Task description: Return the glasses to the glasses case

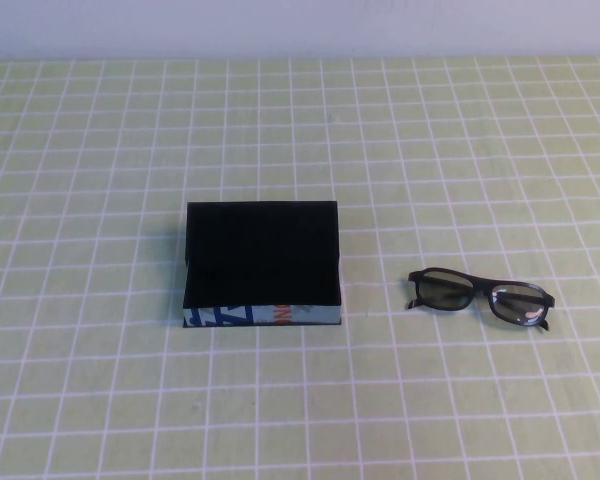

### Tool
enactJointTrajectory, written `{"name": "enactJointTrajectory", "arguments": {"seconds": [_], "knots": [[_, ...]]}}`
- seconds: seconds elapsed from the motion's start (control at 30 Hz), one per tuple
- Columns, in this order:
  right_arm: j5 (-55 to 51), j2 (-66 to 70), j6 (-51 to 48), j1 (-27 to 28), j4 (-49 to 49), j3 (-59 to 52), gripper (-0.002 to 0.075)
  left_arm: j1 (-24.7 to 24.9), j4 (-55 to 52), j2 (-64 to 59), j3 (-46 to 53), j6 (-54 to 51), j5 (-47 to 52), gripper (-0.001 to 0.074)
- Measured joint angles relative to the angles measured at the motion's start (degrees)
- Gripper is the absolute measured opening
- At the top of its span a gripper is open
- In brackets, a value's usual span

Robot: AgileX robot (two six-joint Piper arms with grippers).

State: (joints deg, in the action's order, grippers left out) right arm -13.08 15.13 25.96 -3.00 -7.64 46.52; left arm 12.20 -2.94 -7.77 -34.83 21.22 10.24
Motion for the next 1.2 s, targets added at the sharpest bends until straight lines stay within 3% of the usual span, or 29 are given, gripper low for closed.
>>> {"name": "enactJointTrajectory", "arguments": {"seconds": [0.13, 0.23, 0.4, 0.57, 0.8, 1.2], "knots": [[-10.7, 6.1, -2.0, 0.0, -1.1, -0.3, -0.0018, 0.0, 0.6, -6.7, -0.1, 0.0, 13.2, -0.0004], [-12.8, 8.5, -2.6, 0.0, -1.2, -1.9, -0.0018, 0.0, 0.6, -10.2, 0.7, -0.2, 18.9, -0.0004], [-11.8, 10.1, -2.6, -1.9, -0.6, -6.2, -0.0018, 0.0, 0.7, -14.6, 1.7, -0.2, 22.0, -0.0004], [-17.9, 13.5, -9.9, -4.5, 0.0, -6.1, -0.0018, 0.0, 2.5, -17.2, 1.7, -0.2, 22.4, -0.0004], [-30.5, 27.6, -21.0, -8.2, 1.3, 0.9, -0.0018, 0.0, 3.8, -20.0, 1.8, -1.3, 22.7, -0.0004], [-43.8, 56.8, -32.2, -15.3, 2.1, 21.6, -0.0018, 0.0, 9.2, -26.8, 1.8, -13.6, 28.3, -0.0004]]}}
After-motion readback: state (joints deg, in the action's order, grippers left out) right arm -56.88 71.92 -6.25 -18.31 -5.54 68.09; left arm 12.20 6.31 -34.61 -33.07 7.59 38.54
